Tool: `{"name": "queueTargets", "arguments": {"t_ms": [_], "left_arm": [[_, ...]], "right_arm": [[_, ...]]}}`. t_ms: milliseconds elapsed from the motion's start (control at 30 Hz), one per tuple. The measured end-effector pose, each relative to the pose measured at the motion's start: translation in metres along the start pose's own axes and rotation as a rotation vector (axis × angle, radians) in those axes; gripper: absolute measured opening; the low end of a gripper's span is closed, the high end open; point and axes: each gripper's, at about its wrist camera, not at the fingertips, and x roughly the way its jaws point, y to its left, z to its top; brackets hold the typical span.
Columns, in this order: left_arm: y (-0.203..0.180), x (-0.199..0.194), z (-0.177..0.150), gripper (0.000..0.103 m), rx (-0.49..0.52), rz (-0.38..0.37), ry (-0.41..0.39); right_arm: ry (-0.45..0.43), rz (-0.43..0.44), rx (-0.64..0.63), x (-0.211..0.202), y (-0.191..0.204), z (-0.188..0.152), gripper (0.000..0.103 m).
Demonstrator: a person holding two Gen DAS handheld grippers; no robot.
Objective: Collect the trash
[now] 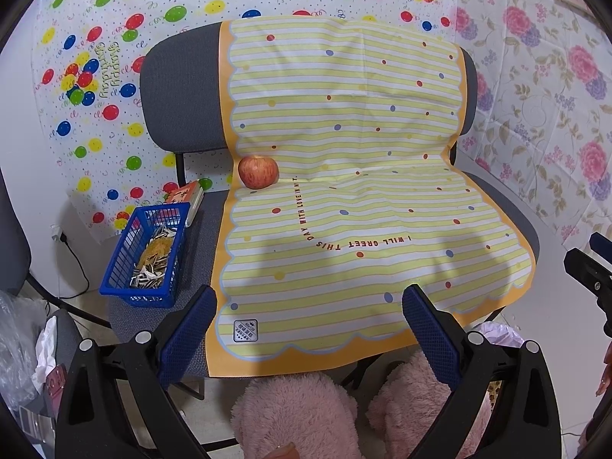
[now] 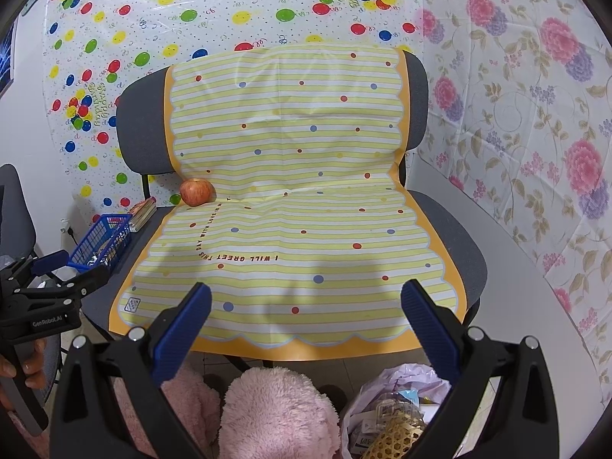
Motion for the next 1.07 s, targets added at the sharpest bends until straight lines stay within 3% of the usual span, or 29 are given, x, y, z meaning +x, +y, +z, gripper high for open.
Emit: {"name": "queueTargets", "arguments": {"t_ms": [733, 967, 1067], "left_arm": [[-0.002, 0.006, -0.006, 0.097, 0.008, -0.007, 0.002], [-0.005, 0.031, -0.003, 0.097, 0.03, 0.005, 0.029], [-0.004, 0.049, -0.003, 0.097, 0.025, 0.001, 0.041]], "right_arm": [[0.012, -0.003, 0.011, 0.003, -0.006, -0.005, 0.097], [0.031, -0.006, 0.021, 0.032, -0.017, 0.0, 0.097], [0.009, -0.025, 0.015, 0.063, -0.035, 0.011, 0.097]]}}
